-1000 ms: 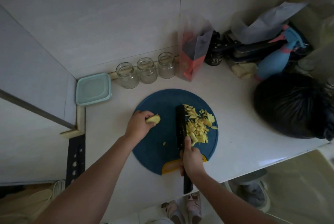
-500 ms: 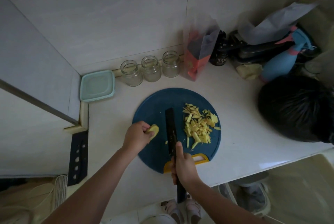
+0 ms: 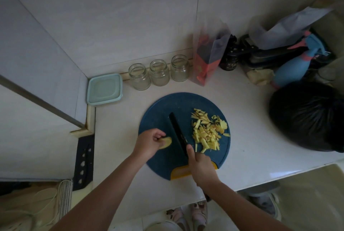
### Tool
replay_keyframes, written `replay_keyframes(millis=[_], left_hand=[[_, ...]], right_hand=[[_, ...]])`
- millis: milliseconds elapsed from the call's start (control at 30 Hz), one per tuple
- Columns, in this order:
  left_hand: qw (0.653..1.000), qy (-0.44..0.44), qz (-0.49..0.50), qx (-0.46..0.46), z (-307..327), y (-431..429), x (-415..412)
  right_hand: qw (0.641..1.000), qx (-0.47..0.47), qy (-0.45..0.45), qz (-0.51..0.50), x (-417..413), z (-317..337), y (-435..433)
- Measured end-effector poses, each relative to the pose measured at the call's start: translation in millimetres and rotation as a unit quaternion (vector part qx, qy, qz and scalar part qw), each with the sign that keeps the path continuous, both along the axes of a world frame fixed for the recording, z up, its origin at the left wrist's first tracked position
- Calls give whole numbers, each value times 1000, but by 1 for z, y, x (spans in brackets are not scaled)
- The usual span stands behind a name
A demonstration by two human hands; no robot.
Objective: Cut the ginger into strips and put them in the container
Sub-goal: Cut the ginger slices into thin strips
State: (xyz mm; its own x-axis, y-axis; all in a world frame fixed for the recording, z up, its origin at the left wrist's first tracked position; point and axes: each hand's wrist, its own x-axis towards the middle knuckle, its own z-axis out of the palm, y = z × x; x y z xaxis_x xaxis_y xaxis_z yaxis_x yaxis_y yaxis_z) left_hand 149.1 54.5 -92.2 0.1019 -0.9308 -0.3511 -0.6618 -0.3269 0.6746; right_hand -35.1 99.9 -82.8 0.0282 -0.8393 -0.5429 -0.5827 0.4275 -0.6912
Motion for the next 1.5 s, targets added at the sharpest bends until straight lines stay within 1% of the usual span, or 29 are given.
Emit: replay_keyframes(millis=[67, 167, 233, 300, 400, 467, 767, 833, 967, 1067, 1267, 1367, 1433, 1500], left_hand=[[1000, -9, 13, -13, 1, 3, -6], [999, -4, 22, -26, -2, 6, -8], [999, -1, 33, -36, -5, 8, -8], [997, 20, 55, -40, -5, 9, -9], [993, 67, 89, -35, -2, 10, -11], [990, 82, 104, -38, 0, 11, -14], [988, 70, 127, -45, -3, 11, -17], [989, 64, 124, -46, -1, 10, -17], [990, 63, 115, -51, -5, 10, -15], [989, 67, 113, -63, -13, 12, -14], [988, 67, 103, -97, -19, 15, -14], [987, 63, 103, -109, -19, 15, -14], [986, 64, 103, -110, -20, 16, -14], [986, 63, 105, -112, -19, 17, -14]], right_hand=[[996, -19, 37, 74, 0, 5, 1], [984, -51, 88, 144, 7, 10, 1], [985, -48, 94, 136, 9, 9, 1], [984, -54, 106, 131, 9, 9, 2], [973, -80, 142, 164, 7, 10, 5], [962, -92, 171, 192, 7, 9, 7], [931, -136, 240, 240, 4, 8, 12], [933, -122, 233, 244, 4, 9, 11], [962, -60, 164, 208, 4, 9, 6], [972, -34, 134, 189, 4, 9, 0], [971, -10, 152, 186, 17, 10, -12], [974, -10, 147, 170, 27, 9, -21], [982, 2, 118, 145, 31, 5, -28], [993, 26, 61, 94, 29, 2, -35]])
